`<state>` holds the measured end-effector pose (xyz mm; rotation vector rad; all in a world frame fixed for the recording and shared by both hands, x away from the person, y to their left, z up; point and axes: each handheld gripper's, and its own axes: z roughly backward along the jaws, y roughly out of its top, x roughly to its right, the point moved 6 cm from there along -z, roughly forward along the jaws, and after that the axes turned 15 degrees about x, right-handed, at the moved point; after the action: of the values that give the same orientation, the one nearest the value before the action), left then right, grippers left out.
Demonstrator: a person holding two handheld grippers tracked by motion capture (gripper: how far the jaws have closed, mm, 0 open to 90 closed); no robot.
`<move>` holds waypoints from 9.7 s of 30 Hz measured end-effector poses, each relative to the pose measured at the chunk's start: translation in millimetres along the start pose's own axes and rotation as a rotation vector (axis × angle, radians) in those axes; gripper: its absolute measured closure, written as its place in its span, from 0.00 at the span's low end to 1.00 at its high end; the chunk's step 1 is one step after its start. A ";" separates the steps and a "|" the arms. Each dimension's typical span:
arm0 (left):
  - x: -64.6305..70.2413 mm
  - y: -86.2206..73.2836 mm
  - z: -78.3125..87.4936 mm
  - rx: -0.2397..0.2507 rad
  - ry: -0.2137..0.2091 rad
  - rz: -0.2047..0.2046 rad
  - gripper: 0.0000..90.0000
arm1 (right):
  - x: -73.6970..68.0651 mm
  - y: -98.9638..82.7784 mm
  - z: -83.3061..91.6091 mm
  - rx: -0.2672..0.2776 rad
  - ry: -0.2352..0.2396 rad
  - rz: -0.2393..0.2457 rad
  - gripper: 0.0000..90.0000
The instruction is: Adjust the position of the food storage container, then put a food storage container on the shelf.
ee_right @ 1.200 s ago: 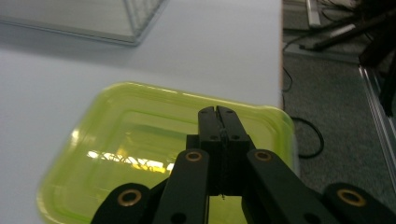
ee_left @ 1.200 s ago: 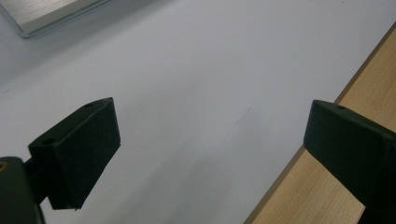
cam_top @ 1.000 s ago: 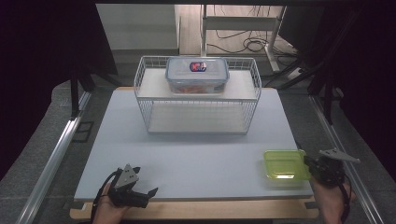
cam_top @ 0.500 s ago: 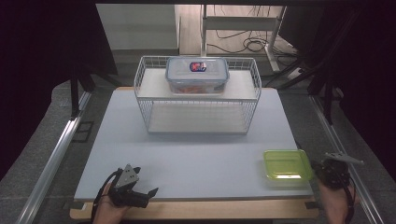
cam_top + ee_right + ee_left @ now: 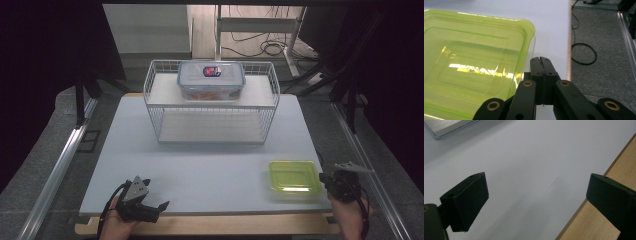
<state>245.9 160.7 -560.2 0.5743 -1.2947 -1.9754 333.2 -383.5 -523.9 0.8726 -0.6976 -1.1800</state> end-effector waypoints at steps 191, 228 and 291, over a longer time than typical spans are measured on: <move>-0.6 -4.9 -2.9 -0.026 -0.024 0.018 0.05 | -191.3 156.0 -48.1 0.032 0.747 -0.594 0.89; 0.8 -3.0 -2.1 -0.006 -0.036 0.022 0.05 | -192.9 271.9 -39.6 0.179 0.725 -0.593 0.90; 2.1 -3.3 -1.9 -0.005 -0.052 0.027 0.05 | -206.3 338.9 -108.7 0.265 0.405 -0.417 0.73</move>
<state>244.9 158.8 -564.0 0.5034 -1.3224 -1.9829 536.3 -113.8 -289.0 1.4840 -0.3491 -1.2350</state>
